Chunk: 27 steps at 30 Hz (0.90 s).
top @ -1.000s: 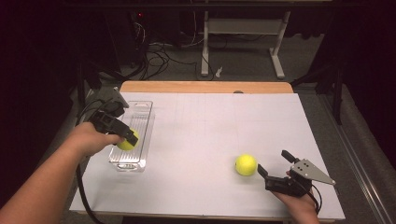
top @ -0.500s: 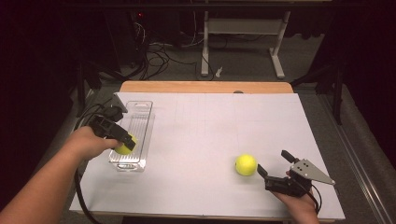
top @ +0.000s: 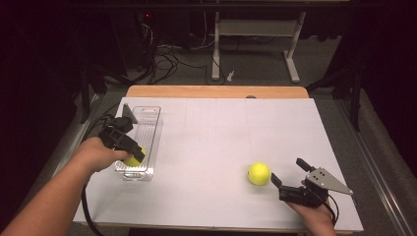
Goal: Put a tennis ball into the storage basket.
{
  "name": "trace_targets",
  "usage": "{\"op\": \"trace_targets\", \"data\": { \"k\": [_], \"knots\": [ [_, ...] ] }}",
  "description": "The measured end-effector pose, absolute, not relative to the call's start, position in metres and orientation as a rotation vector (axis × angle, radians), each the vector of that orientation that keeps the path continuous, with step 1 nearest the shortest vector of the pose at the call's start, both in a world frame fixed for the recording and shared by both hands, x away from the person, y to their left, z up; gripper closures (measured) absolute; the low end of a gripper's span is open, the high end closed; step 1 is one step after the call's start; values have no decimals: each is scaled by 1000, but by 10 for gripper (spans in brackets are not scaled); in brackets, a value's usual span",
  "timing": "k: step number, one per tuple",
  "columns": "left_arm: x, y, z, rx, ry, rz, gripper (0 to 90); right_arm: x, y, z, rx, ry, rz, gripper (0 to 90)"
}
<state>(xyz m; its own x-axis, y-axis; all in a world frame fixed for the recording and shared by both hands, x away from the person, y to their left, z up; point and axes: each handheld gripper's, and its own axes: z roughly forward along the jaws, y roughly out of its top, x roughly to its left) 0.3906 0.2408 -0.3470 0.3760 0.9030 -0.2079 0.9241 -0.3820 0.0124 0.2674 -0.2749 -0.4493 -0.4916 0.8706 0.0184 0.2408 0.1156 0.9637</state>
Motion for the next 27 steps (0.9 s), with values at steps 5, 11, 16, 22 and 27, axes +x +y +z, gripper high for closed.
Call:
{"op": "trace_targets", "data": {
  "k": [5,11,16,22,27],
  "knots": [
    [392,240,-351,2499,1682,-241,266,267,-275,-449,1077,1817,1399,5],
    [392,239,-357,2520,1692,-222,266,268,-275,-449,1079,1818,1398,5],
    [393,238,-360,2533,1700,-207,266,267,-275,-449,1076,1817,1398,5],
    [392,237,-366,2547,1698,-200,265,267,-275,-449,1075,1820,1396,5],
    [391,234,-372,2552,1700,-193,265,267,-274,-449,1073,1821,1397,5]
  ]
}}
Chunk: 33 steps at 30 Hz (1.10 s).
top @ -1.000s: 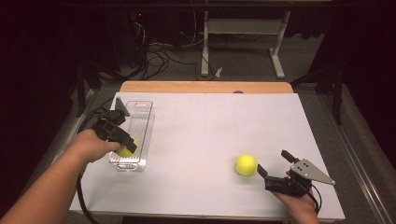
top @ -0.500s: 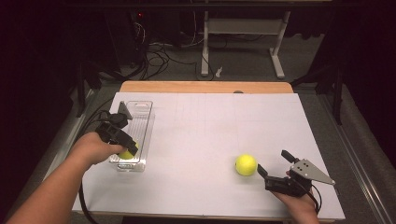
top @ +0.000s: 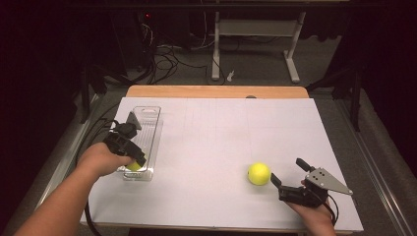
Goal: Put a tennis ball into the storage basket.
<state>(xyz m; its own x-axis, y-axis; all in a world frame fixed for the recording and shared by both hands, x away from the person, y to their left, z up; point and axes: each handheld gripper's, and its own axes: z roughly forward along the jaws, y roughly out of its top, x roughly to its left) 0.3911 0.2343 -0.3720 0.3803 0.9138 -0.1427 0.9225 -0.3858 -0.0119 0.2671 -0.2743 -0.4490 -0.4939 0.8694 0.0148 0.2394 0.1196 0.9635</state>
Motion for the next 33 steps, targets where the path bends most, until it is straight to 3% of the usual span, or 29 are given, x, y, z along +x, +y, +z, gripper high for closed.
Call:
{"op": "trace_targets", "data": {
  "k": [33],
  "knots": [
    [391,233,-360,2546,1679,-196,236,267,-275,-448,1073,1815,1404,5]
  ]
}}
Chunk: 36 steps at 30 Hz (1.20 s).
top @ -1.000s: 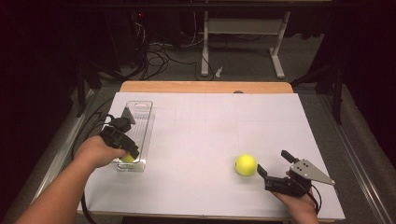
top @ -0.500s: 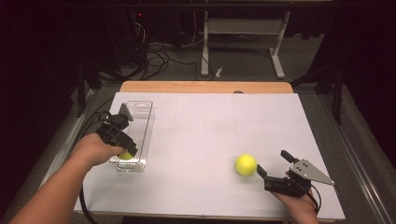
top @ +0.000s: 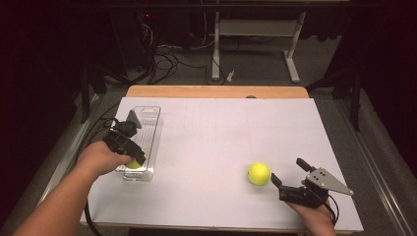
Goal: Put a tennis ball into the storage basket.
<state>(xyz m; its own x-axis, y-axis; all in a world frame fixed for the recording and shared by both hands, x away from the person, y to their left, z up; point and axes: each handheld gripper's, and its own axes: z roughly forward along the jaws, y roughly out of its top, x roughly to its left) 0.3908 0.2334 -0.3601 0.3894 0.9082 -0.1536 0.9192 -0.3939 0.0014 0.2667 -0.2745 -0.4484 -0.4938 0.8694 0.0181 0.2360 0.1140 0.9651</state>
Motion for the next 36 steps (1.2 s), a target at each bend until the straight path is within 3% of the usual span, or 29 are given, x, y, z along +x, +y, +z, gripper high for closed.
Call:
{"op": "trace_targets", "data": {
  "k": [2,9,36],
  "knots": [
    [391,234,-353,2528,1674,-184,152,267,-274,-449,1072,1816,1403,5],
    [388,228,-338,2522,1627,-199,26,267,-274,-448,1073,1813,1404,5],
    [382,224,-330,2477,1578,-239,6,267,-274,-448,1070,1812,1401,5]
  ]
}}
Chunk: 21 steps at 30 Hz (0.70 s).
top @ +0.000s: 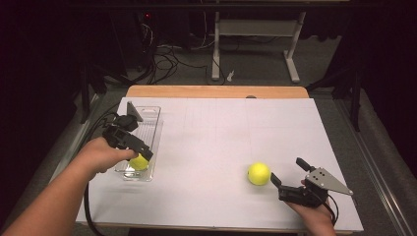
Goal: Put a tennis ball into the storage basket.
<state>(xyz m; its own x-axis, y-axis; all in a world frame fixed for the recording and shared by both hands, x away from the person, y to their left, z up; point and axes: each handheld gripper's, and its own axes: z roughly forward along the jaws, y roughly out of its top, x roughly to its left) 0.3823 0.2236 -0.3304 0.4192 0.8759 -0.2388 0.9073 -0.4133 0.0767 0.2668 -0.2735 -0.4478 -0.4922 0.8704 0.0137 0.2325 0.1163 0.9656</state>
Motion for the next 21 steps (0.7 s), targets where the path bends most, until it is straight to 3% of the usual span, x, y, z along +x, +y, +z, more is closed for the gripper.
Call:
{"op": "trace_targets", "data": {
  "k": [21],
  "knots": [
    [378,178,-331,2552,1459,-241,7,267,-274,-447,1072,1810,1407,5]
  ]
}}
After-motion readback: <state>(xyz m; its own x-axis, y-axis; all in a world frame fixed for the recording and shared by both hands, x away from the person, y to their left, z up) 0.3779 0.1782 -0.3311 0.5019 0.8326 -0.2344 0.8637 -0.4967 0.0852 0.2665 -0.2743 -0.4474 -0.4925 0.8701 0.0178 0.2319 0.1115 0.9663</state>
